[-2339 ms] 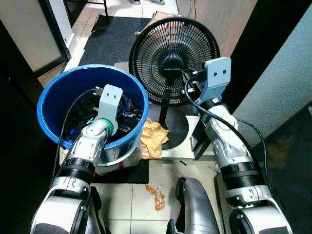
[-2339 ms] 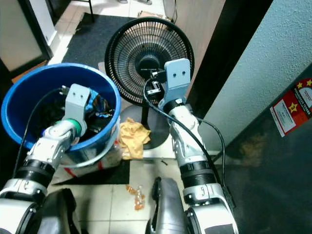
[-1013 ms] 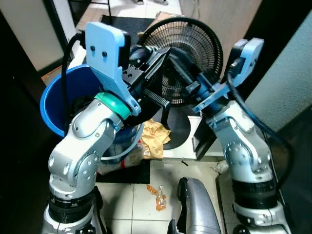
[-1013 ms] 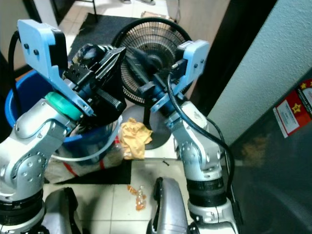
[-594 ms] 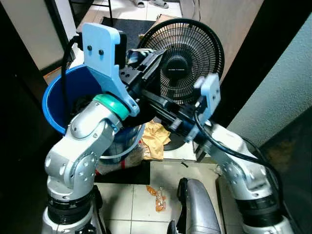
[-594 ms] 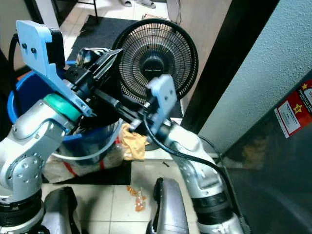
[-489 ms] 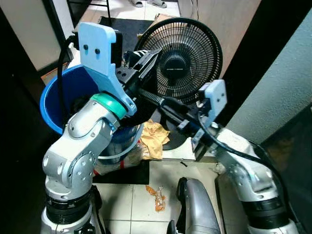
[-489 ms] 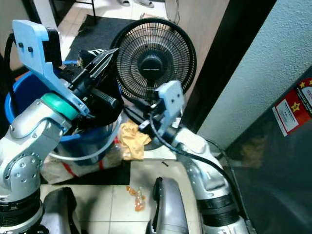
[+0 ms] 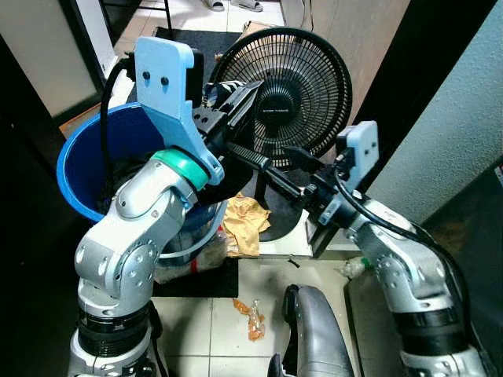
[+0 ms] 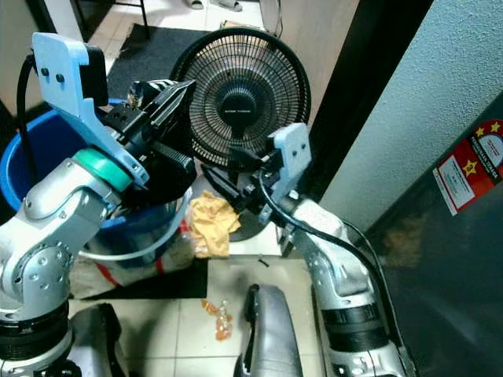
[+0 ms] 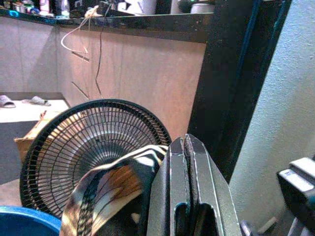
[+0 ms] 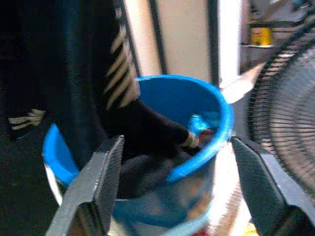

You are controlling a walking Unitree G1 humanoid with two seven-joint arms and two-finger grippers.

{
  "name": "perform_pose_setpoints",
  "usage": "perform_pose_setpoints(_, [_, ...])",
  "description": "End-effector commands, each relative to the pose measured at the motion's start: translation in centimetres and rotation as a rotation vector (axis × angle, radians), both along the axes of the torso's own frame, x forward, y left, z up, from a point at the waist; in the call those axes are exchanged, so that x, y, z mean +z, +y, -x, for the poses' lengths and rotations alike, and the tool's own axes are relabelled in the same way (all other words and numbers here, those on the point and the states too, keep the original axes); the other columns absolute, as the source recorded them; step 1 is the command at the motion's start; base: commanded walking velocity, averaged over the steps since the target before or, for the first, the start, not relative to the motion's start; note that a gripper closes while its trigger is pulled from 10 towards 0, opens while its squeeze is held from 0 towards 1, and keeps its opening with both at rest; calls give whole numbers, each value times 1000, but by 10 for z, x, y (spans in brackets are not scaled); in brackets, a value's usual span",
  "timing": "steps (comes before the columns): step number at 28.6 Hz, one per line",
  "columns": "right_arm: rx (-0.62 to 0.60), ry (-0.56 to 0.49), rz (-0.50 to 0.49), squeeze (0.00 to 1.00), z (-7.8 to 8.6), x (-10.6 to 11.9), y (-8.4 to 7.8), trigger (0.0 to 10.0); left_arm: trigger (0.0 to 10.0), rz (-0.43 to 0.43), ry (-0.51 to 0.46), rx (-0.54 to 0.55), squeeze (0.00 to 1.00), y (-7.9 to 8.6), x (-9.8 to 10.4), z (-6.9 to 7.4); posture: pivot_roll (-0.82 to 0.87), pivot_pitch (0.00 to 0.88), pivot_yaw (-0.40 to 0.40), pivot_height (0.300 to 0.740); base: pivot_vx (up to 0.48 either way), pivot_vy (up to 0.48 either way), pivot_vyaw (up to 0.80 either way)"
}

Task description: Clothes washing

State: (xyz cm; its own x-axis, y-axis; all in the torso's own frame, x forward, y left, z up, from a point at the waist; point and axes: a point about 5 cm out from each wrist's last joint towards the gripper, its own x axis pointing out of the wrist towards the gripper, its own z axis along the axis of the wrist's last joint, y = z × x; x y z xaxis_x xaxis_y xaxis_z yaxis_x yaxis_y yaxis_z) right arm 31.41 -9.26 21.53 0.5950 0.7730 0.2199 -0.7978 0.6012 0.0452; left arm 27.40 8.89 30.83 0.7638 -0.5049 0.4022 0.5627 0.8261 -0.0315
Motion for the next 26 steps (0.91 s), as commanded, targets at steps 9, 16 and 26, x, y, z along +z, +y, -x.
perform_pose_setpoints(9, [155, 79, -17, 1000, 0, -13, 28, 10000, 10000, -3, -3, 30, 0, 3, 3, 0, 40, 119, -25, 390, 0, 0, 0])
perform_pose_setpoints(16, [291, 55, -11, 1000, -4, -6, 64, 10000, 10000, -2, 3, 55, 0, 6, 2, 0, 54, 125, -36, 390, 0, 0, 0])
perform_pose_setpoints(26, [317, 13, 46, 1000, -5, -7, 92, 10000, 10000, 8, 12, 88, 0, 10, 1, 0, 63, 135, -52, 390, 0, 0, 0])
